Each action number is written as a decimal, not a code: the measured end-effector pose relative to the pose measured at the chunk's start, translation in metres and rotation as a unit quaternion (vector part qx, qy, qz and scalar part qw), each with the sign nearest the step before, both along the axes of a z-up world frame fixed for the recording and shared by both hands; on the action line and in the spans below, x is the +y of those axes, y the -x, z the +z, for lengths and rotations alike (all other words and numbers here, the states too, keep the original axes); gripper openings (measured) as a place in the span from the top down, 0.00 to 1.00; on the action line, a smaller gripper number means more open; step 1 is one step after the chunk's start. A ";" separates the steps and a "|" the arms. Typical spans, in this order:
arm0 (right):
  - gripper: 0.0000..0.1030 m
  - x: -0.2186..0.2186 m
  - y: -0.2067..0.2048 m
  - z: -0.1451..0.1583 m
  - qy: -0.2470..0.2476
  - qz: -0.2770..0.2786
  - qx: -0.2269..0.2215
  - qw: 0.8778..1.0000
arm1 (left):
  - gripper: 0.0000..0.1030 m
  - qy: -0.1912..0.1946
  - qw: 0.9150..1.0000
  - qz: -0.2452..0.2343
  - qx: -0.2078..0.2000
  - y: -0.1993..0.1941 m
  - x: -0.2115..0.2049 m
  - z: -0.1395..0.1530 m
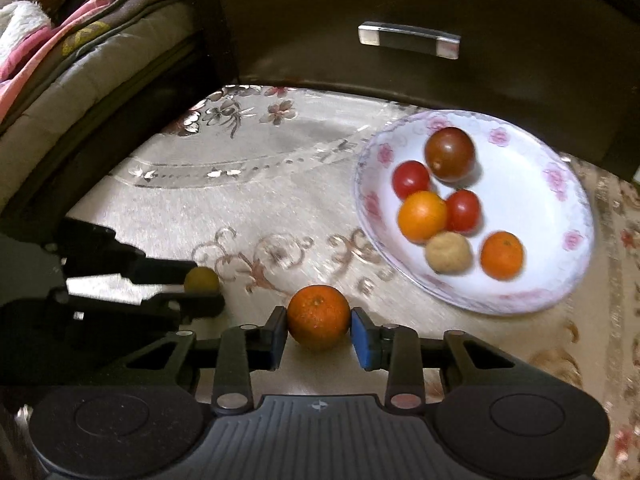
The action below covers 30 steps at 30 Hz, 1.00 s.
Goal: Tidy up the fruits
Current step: 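Close the left gripper on the green-brown fruit while the right gripper closes on the last mandarin, then carry the green-brown fruit and mandarin into the bowl and open both grippers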
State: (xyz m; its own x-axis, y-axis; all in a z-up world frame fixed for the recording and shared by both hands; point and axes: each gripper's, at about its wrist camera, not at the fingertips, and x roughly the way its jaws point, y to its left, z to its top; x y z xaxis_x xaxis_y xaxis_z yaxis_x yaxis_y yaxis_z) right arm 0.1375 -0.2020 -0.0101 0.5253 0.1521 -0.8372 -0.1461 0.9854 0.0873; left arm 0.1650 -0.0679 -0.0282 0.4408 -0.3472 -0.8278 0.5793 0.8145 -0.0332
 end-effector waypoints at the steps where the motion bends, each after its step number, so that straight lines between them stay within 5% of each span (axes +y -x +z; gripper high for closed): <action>1: 0.73 -0.003 0.005 0.001 0.005 -0.001 0.001 1.000 | 0.68 0.002 1.000 -0.004 0.002 0.002 -0.003 0.000; 12: 0.73 -0.031 0.048 -0.007 0.028 -0.028 0.017 0.999 | 0.68 -0.005 0.999 -0.048 0.008 0.022 -0.030 -0.002; 30: 0.69 -0.033 0.046 -0.011 0.025 -0.012 -0.002 1.000 | 0.67 -0.005 0.999 -0.050 0.003 0.027 -0.031 -0.004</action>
